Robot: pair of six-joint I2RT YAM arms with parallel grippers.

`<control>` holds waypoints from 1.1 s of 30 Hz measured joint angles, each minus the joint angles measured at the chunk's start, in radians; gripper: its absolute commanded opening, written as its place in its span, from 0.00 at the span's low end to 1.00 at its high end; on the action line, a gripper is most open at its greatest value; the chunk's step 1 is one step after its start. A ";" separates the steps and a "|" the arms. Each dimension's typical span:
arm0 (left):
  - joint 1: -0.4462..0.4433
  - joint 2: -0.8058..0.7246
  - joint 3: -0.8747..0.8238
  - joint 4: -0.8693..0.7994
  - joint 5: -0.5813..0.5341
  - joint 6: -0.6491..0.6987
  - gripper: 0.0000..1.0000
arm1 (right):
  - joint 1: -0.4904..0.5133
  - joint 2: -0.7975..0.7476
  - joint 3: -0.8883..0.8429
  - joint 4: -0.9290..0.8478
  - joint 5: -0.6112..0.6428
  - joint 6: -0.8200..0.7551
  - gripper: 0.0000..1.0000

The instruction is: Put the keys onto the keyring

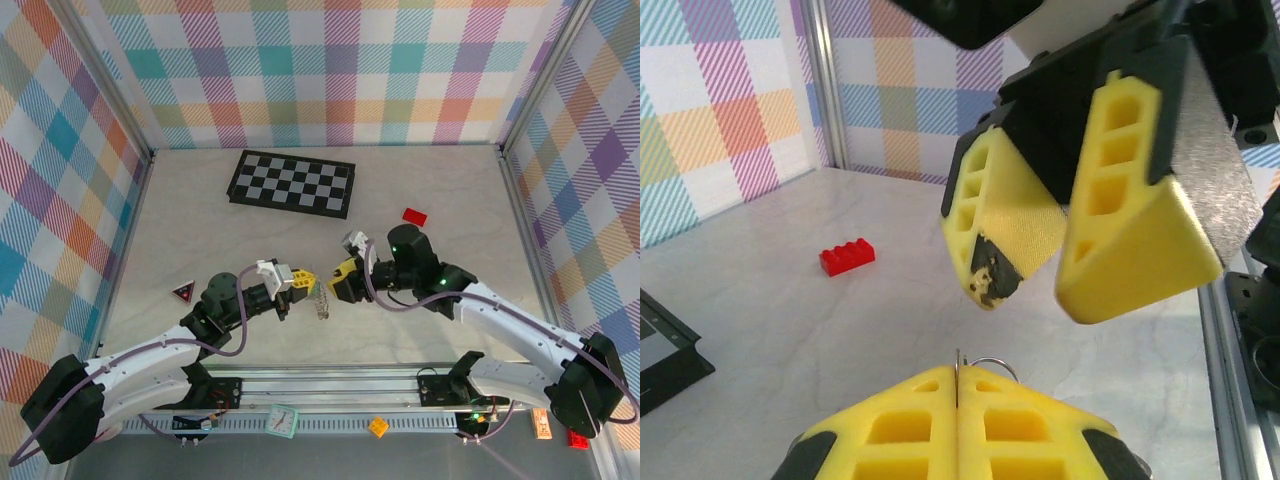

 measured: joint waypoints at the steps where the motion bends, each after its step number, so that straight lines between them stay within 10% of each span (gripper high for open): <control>1: 0.000 0.003 0.000 0.000 0.005 -0.002 0.00 | 0.000 0.003 -0.004 0.014 -0.011 -0.021 0.45; 33: 0.000 0.032 0.000 0.023 0.084 -0.025 0.00 | -0.005 0.128 -0.003 0.085 -0.140 -0.230 0.00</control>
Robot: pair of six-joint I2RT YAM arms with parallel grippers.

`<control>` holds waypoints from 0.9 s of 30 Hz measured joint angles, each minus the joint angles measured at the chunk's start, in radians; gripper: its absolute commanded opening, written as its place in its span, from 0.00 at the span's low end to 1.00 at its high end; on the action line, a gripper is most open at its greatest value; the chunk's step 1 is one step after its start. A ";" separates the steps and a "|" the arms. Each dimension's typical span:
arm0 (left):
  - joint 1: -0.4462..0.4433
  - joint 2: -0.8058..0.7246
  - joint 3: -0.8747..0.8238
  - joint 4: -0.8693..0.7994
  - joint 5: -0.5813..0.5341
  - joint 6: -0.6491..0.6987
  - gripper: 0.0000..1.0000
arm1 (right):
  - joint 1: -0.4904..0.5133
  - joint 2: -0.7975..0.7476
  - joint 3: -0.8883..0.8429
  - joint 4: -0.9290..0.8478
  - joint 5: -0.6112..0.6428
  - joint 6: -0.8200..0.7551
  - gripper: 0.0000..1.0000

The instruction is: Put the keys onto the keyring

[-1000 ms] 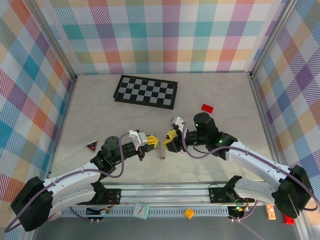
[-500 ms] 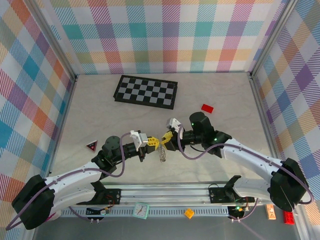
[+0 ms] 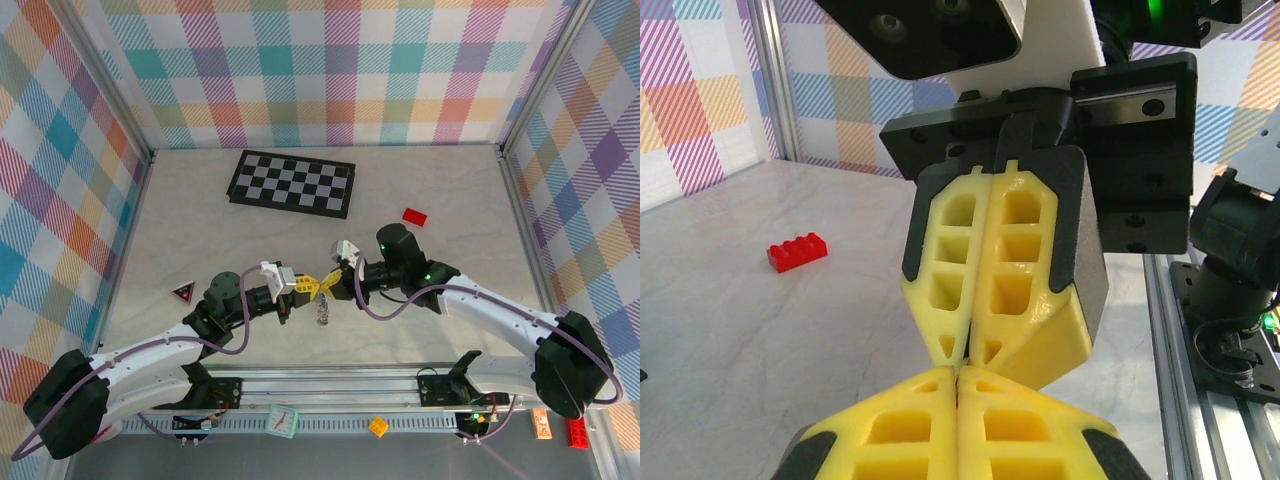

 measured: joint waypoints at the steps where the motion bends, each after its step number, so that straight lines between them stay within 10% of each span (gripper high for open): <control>1: 0.000 0.000 0.000 0.000 0.000 0.000 0.00 | -0.001 0.001 0.000 0.000 -0.003 -0.004 0.00; 8: -0.002 -0.047 0.013 -0.094 -0.026 0.019 0.31 | -0.001 0.001 0.024 -0.090 0.008 -0.086 0.00; 27: -0.002 -0.064 0.211 -0.578 -0.011 0.223 0.24 | 0.095 0.037 0.307 -0.517 0.216 -0.412 0.00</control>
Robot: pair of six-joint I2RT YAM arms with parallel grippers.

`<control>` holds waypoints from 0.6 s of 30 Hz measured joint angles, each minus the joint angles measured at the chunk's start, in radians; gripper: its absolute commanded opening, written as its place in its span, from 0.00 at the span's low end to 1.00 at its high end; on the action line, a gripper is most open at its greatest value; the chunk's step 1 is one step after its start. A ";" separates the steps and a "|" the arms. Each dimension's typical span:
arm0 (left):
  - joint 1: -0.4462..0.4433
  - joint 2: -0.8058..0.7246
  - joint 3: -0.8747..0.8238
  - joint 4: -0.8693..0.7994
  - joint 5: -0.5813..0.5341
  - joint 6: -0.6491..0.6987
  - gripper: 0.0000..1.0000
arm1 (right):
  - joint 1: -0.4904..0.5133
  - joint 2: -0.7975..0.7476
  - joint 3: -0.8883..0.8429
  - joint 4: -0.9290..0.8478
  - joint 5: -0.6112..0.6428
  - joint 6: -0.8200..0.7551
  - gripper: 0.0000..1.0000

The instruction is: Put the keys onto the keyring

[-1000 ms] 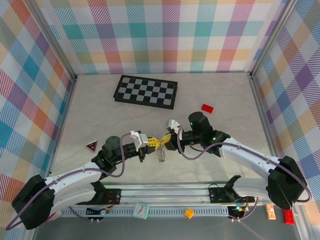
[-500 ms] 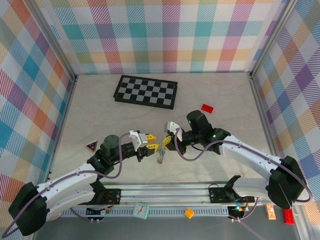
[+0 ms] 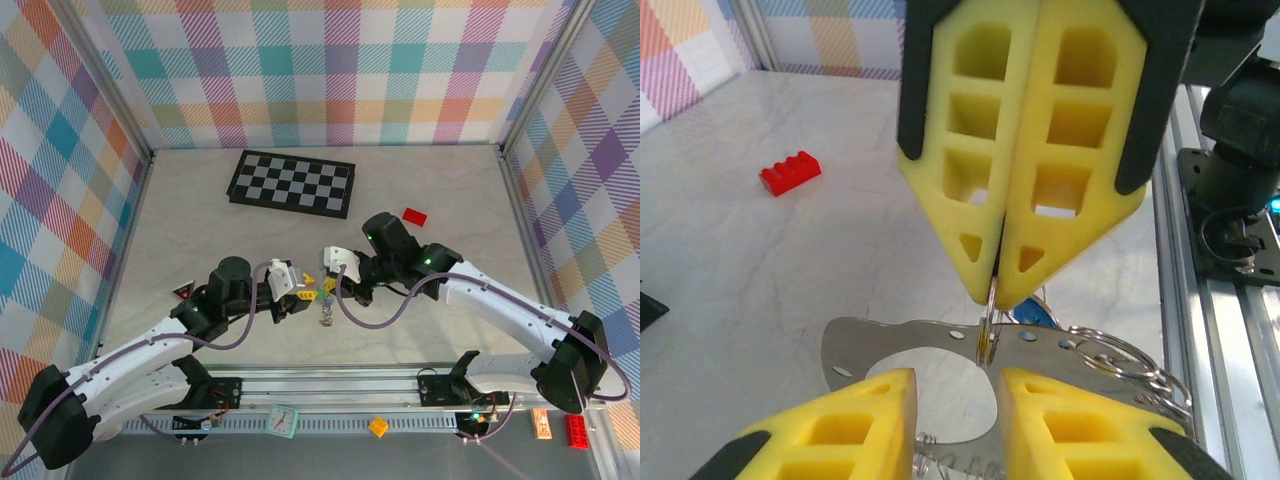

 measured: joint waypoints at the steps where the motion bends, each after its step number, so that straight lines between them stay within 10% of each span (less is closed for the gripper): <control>1: 0.000 0.005 0.002 -0.002 0.005 0.001 0.23 | 0.006 0.006 0.010 -0.008 0.006 -0.008 0.00; 15: -0.002 0.015 0.022 -0.052 0.047 0.035 0.00 | 0.067 0.060 0.068 -0.085 0.105 -0.089 0.00; 18: -0.002 0.015 0.023 -0.051 0.050 0.036 0.00 | 0.068 0.058 0.066 -0.080 0.106 -0.073 0.25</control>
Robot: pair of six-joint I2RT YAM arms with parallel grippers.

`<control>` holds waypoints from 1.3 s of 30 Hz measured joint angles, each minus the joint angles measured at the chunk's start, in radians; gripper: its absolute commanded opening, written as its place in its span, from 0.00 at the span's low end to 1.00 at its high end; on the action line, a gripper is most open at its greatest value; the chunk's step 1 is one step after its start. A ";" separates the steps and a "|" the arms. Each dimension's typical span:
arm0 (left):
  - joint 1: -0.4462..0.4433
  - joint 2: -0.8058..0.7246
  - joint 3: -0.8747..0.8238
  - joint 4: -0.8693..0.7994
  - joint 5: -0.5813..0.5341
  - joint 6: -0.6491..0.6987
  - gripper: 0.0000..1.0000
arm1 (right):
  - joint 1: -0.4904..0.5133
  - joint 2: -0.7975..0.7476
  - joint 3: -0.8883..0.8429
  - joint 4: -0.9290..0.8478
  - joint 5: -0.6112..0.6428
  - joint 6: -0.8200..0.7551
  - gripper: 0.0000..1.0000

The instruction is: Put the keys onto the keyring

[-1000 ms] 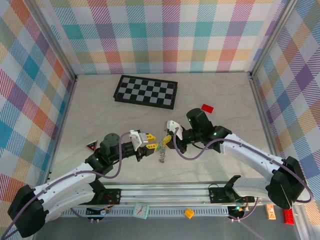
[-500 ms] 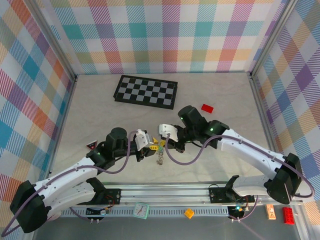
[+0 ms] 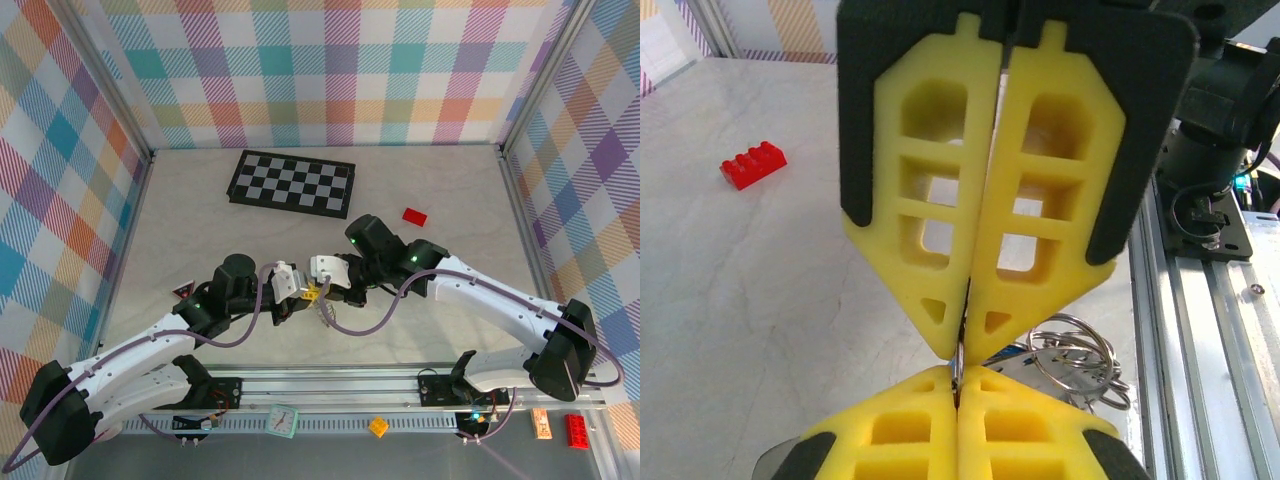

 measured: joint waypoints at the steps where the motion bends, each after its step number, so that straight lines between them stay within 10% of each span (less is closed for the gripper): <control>1: 0.000 0.000 0.000 -0.002 -0.001 0.000 0.00 | -0.001 -0.006 -0.006 0.013 -0.002 0.014 0.30; 5: 0.000 -0.001 -0.005 0.010 -0.001 -0.009 0.00 | -0.028 -0.083 -0.082 0.078 -0.013 0.104 0.42; 20: 0.000 -0.031 -0.135 0.265 -0.055 -0.076 0.00 | -0.066 -0.175 -0.212 0.261 -0.028 0.811 0.33; 39: 0.000 -0.040 -0.147 0.315 -0.072 -0.091 0.00 | -0.067 -0.145 -0.196 0.250 -0.066 0.959 0.17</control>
